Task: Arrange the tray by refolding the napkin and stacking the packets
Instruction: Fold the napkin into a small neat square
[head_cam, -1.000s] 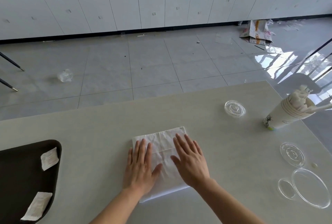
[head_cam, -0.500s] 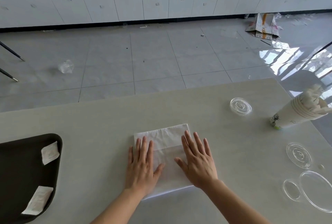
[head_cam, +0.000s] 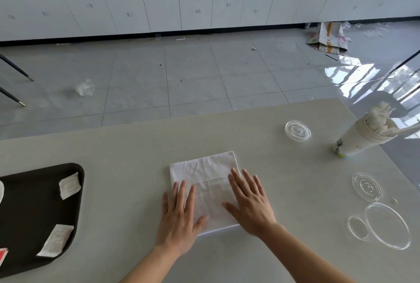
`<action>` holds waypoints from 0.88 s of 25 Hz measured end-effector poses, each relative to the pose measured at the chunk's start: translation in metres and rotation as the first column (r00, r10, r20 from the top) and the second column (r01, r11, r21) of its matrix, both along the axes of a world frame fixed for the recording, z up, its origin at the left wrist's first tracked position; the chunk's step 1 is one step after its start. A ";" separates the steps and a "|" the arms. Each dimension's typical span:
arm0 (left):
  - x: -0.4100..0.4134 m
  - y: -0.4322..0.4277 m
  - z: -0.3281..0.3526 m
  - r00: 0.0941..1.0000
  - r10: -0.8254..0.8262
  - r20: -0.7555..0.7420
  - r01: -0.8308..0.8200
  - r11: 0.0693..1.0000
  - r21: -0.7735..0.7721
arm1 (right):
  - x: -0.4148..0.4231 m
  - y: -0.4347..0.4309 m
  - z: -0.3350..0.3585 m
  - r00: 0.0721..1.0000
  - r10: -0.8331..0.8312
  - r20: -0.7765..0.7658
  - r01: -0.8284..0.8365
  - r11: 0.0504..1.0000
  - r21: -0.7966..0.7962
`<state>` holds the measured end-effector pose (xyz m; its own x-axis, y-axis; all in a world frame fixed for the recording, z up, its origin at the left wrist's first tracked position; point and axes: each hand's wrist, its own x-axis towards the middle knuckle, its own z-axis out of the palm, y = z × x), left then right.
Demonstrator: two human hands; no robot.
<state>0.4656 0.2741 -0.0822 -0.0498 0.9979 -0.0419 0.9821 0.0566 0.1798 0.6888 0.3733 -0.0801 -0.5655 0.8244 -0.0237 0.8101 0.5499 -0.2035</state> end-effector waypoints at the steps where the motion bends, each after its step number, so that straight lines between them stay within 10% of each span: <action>1: -0.002 -0.011 0.000 0.997 -0.061 0.040 0.059 0.997 0.051 | 0.004 -0.005 0.002 0.998 0.039 -0.045 -0.039 0.999 0.014; 15: -0.010 -0.046 0.044 0.973 -0.204 -0.109 0.205 0.979 -0.004 | 0.042 -0.057 0.009 0.990 0.106 -0.092 -0.106 0.994 -0.001; 22: -0.019 -0.069 0.048 0.944 0.081 0.320 -0.100 0.994 0.046 | 0.039 -0.081 0.025 0.969 0.036 -0.246 -0.030 0.999 0.028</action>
